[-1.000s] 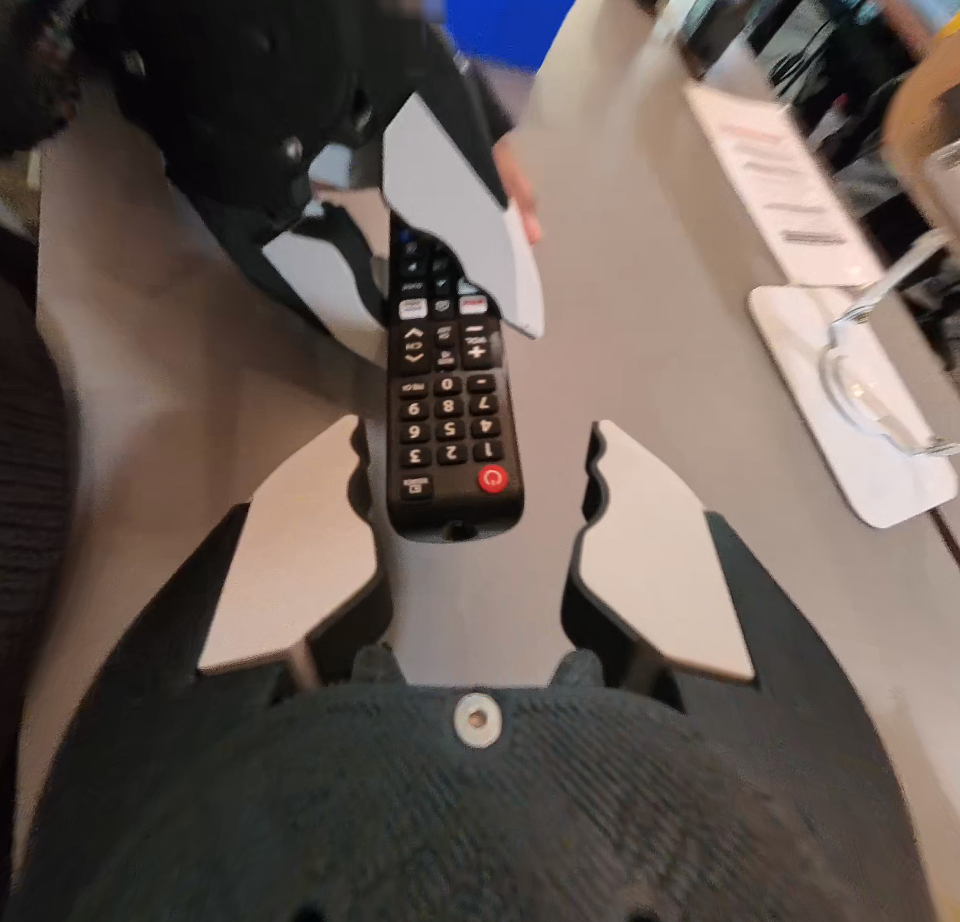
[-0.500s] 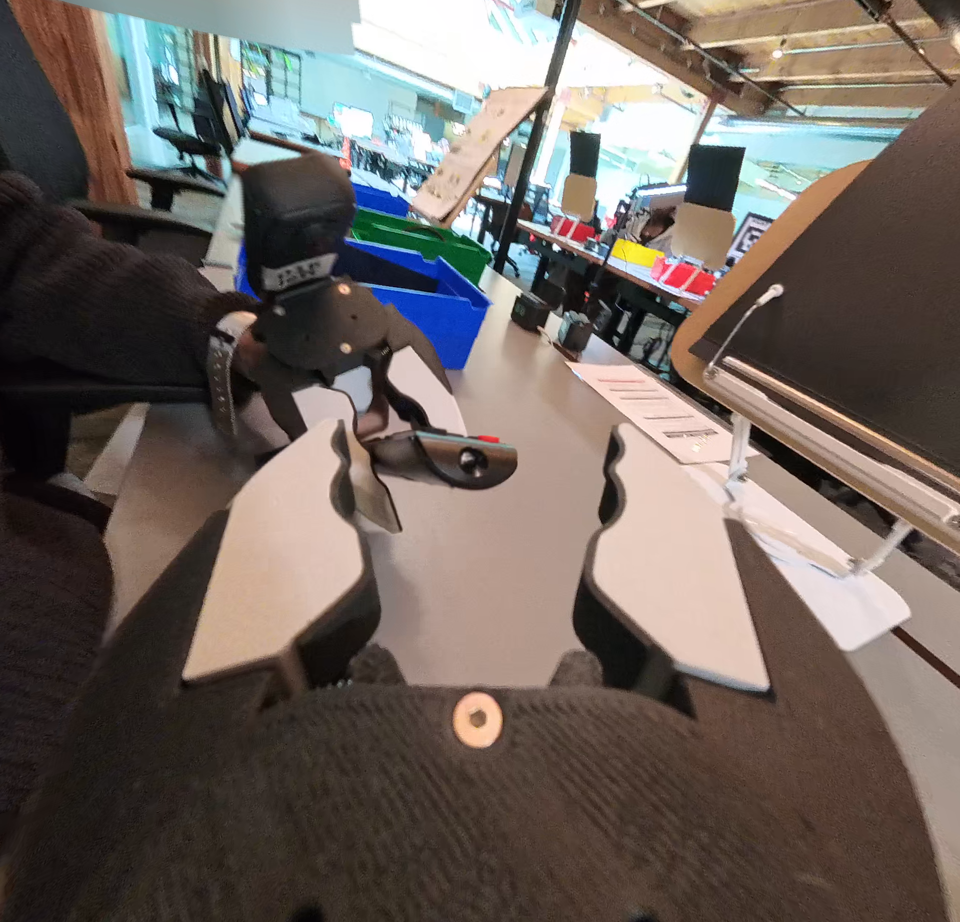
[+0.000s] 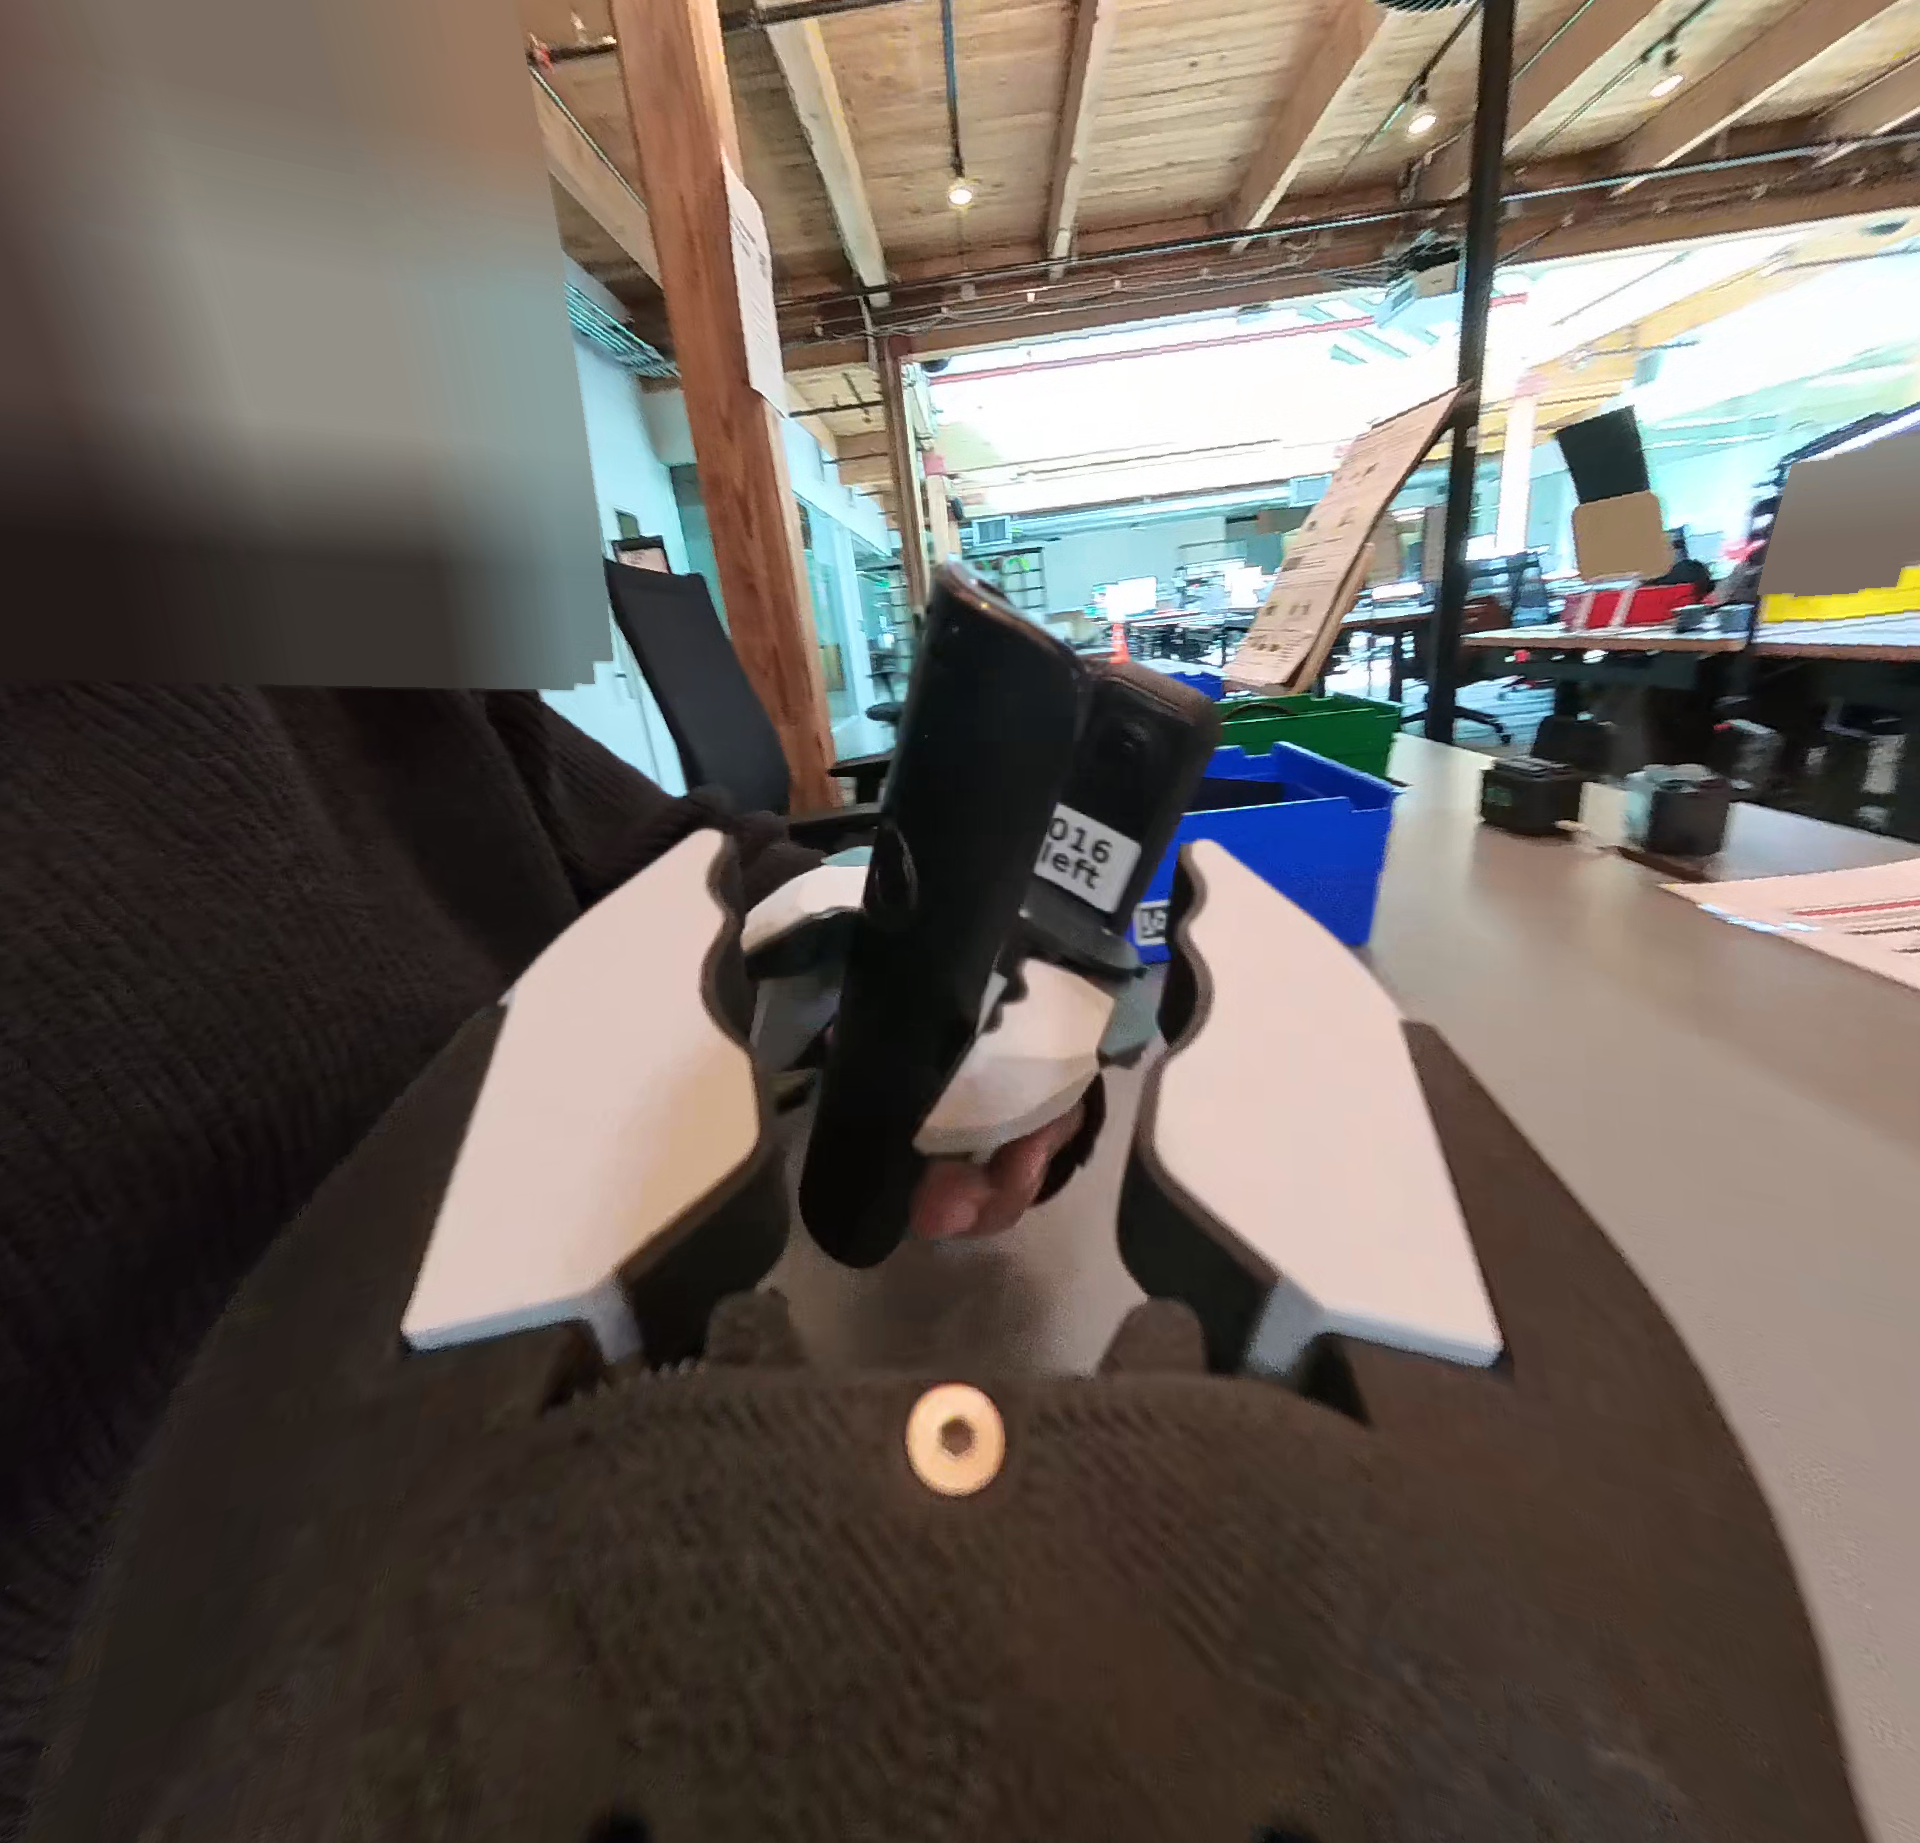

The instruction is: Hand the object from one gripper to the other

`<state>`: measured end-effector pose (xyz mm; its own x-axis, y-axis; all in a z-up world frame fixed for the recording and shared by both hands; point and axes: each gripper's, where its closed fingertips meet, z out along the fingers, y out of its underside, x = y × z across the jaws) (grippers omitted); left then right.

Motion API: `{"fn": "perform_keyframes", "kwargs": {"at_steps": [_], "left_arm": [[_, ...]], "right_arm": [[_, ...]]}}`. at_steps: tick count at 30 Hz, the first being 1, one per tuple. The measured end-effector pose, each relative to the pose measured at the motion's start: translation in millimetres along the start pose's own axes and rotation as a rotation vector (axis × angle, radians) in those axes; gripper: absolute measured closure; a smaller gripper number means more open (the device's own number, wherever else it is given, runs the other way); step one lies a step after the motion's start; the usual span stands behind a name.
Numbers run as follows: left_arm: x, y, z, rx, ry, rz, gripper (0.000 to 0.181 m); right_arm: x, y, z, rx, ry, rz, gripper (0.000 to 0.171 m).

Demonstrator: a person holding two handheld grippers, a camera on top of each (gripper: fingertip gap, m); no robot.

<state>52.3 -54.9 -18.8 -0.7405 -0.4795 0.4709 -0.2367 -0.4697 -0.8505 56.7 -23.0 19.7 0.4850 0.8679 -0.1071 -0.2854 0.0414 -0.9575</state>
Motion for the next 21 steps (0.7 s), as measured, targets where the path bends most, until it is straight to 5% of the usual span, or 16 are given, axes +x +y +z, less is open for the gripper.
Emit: {"fn": "perform_keyframes", "kwargs": {"at_steps": [8, 11, 19, 21], "left_arm": [[11.6, 18.0, 13.3, -0.03, 0.177, -0.24, 0.133], [15.8, 20.9, 15.2, -0.029, 0.223, -0.278, 0.134], [14.5, 25.8, 16.3, -0.069, 0.199, -0.261, 0.132], [8.1, 27.7, 15.5, -0.085, 0.144, -0.225, 0.12]], "right_arm": [[-23.0, 5.0, 14.9, 0.036, -0.165, 0.25, 0.115], [-24.3, 8.6, 14.4, 0.02, -0.186, 0.296, 0.145], [-25.8, 10.6, 14.1, -0.024, -0.2, 0.313, 0.146], [-25.0, 9.4, 12.4, -0.028, -0.202, 0.327, 0.146]]}}
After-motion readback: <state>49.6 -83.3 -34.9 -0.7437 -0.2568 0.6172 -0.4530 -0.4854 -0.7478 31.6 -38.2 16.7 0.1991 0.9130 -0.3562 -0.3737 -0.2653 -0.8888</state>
